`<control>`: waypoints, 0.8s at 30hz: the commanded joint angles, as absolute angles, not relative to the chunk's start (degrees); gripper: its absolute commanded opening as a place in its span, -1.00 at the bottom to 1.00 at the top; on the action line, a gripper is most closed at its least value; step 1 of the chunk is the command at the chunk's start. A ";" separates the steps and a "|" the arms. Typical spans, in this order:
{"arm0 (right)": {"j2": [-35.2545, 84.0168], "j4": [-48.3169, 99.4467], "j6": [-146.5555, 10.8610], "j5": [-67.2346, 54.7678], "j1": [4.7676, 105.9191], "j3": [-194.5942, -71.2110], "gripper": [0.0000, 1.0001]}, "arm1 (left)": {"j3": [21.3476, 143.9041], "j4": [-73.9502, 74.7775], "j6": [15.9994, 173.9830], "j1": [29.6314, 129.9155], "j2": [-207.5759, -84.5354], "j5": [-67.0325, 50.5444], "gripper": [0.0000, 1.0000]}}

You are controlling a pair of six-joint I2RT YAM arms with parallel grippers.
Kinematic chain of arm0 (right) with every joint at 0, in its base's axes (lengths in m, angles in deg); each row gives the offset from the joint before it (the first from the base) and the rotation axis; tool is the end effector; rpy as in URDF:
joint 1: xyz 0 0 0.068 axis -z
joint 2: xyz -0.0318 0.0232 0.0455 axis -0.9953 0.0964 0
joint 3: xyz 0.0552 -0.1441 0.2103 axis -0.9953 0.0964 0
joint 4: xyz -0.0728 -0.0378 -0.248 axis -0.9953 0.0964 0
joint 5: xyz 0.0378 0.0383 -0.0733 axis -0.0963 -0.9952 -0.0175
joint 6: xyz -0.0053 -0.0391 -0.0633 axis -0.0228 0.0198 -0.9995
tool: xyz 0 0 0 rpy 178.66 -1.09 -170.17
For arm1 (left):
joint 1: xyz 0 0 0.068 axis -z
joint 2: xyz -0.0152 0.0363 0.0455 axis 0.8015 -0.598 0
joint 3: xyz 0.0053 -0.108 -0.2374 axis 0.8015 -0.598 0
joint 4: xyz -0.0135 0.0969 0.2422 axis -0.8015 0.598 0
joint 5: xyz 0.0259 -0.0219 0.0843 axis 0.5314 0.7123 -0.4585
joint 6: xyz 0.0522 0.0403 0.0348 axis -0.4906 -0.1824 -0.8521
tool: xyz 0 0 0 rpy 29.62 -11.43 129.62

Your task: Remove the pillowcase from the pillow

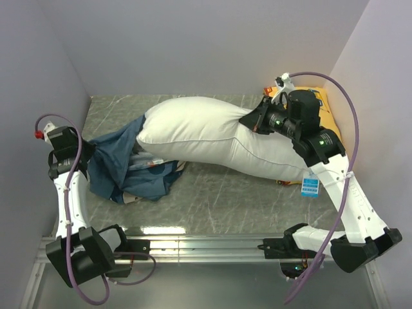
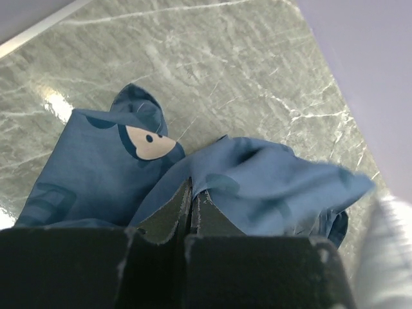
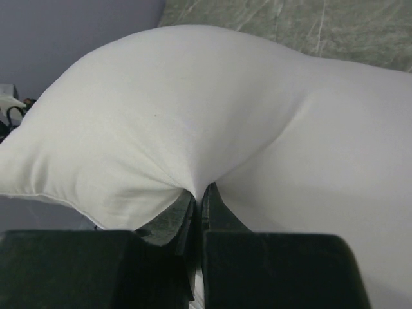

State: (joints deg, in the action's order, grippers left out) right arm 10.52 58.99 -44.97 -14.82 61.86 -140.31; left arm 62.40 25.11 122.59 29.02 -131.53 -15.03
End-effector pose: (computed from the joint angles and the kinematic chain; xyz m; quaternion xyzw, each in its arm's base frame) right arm 0.2418 0.1196 0.4279 -0.0330 0.8055 0.3585 0.4707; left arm 0.2423 0.1074 0.2832 -0.4533 0.7456 -0.0746 0.4828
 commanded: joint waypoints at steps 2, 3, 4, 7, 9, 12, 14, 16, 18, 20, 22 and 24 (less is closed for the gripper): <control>5.62 47.91 -41.88 -16.79 62.32 -147.62 -1.00 | 61.35 20.80 123.40 28.66 -132.60 -14.22 -0.99; 5.53 48.00 -41.70 -16.35 62.41 -148.06 -1.00 | 61.17 20.71 123.40 28.66 -132.96 -13.96 -0.99; 5.44 47.82 -41.44 -15.74 62.41 -148.06 -1.00 | 60.91 20.36 123.49 28.66 -133.23 -13.52 -0.99; 5.09 46.77 -41.26 -13.81 62.41 -147.01 -1.00 | 59.33 19.04 123.75 28.75 -133.23 -11.41 -0.99; 5.00 45.10 -41.18 -11.17 62.41 -145.00 -1.00 | 58.89 18.60 123.58 28.75 -132.61 -9.40 -0.99; 5.35 40.80 -40.65 -7.74 62.41 -141.05 -1.00 | 59.06 19.04 122.70 28.84 -131.91 -6.85 -0.99; 6.22 38.08 -40.47 -6.33 62.41 -139.80 -1.00 | 59.67 19.30 121.13 29.19 -131.73 -3.77 -0.99; 7.71 36.93 -40.56 -3.96 62.32 -139.10 -1.00 | 60.98 21.22 119.81 29.80 -132.26 -1.84 -0.99; 8.69 35.00 -40.56 -0.29 62.06 -138.22 -1.00 | 61.34 22.29 118.48 30.33 -132.53 -1.74 -0.99; 8.69 32.37 -41.00 3.41 61.53 -136.90 -1.00 | 60.38 22.21 118.13 30.60 -131.30 -1.57 -0.99; 8.34 29.73 -42.22 7.53 60.04 -134.18 -1.00 | 59.24 22.12 117.78 30.60 -130.42 -1.30 -0.99; 9.82 27.17 -42.75 8.35 59.34 -132.77 -1.00 | 58.71 22.12 117.60 30.95 -129.45 -1.04 -0.99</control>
